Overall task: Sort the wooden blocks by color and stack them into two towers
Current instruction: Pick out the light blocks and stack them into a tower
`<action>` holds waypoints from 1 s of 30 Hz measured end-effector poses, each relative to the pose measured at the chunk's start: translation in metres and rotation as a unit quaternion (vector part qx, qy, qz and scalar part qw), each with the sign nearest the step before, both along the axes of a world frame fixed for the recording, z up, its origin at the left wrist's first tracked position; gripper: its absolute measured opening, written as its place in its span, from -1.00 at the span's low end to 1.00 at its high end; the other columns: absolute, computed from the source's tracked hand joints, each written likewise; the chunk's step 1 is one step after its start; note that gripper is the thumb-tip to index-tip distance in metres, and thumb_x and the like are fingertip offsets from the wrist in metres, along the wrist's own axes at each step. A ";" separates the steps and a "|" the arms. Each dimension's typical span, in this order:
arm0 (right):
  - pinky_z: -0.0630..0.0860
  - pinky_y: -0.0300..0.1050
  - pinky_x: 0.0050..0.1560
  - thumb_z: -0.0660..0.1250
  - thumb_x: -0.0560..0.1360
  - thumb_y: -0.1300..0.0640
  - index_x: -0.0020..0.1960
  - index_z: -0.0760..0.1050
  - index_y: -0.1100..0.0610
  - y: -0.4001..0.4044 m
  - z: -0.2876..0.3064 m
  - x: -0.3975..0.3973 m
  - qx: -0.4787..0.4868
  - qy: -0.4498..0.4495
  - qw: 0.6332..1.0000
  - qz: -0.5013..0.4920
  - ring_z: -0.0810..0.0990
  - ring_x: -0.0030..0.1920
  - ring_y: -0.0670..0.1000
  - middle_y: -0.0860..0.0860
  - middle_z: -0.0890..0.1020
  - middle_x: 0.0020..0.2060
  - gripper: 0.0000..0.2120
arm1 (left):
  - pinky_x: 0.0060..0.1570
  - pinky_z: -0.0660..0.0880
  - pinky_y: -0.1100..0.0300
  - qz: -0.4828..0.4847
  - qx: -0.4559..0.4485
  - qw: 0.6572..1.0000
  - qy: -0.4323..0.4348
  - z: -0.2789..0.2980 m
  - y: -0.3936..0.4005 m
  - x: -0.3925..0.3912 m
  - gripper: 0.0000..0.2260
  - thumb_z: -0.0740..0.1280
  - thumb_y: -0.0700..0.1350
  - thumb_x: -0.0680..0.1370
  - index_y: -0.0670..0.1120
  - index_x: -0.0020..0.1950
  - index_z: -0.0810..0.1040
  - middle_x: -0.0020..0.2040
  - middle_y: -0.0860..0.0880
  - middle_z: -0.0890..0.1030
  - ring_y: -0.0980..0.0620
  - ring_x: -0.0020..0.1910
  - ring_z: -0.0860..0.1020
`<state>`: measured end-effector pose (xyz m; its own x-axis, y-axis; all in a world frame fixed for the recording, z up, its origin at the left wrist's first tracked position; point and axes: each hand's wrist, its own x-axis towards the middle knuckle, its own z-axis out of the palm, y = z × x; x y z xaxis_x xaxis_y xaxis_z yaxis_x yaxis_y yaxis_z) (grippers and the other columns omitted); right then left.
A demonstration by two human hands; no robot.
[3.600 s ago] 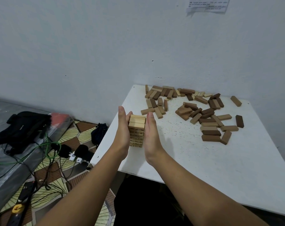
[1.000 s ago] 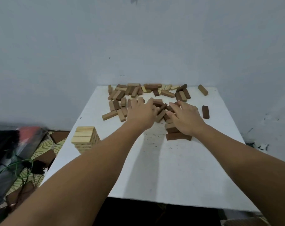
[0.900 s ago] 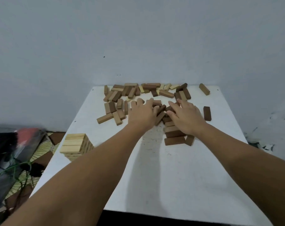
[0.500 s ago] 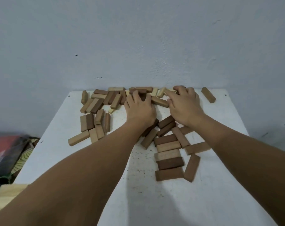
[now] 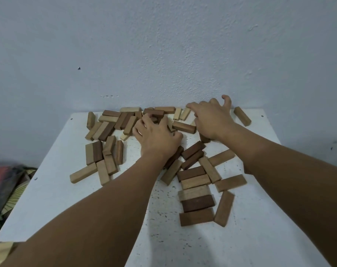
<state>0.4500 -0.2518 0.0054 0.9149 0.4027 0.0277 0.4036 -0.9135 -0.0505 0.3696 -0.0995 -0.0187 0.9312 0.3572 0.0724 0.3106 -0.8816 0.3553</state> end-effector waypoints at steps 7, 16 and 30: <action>-0.14 0.36 0.51 0.24 0.62 0.19 0.48 0.33 -0.41 0.014 0.036 0.011 -0.127 0.103 0.986 0.024 0.32 0.45 0.11 -0.04 0.49 0.39 -0.40 | 0.53 -0.06 -0.16 -0.006 -0.030 0.999 -0.019 0.001 0.003 -0.002 -0.69 0.37 0.18 0.48 0.12 0.18 0.54 0.37 -0.07 0.22 -0.21 0.40 0.13; -0.14 0.32 0.50 0.43 0.55 0.02 0.47 0.29 -0.27 0.009 0.037 0.026 -0.140 0.118 0.980 0.076 0.52 0.21 -0.02 -0.17 0.61 -0.02 -0.42 | 0.53 -0.09 -0.15 -0.004 -0.033 0.999 -0.017 -0.002 0.004 0.001 -0.59 0.37 0.25 0.45 0.12 0.23 0.55 0.35 -0.05 0.19 -0.19 0.38 0.11; 0.02 0.26 0.44 0.35 0.57 -0.18 0.51 0.26 -0.34 0.007 0.034 0.020 -0.190 0.085 0.974 0.094 0.49 0.29 0.04 -0.14 0.55 0.07 -0.45 | 0.51 -0.11 -0.10 0.005 -0.047 0.998 -0.051 -0.004 0.004 -0.002 -0.56 0.42 0.21 0.39 0.08 0.21 0.54 0.32 -0.04 0.19 -0.16 0.36 0.11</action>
<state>0.4702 -0.2448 0.0395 0.8027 0.5144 -0.3019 0.5804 -0.7903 0.1966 0.3680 -0.0951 -0.0231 0.9172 0.3760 0.1319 0.2775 -0.8403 0.4658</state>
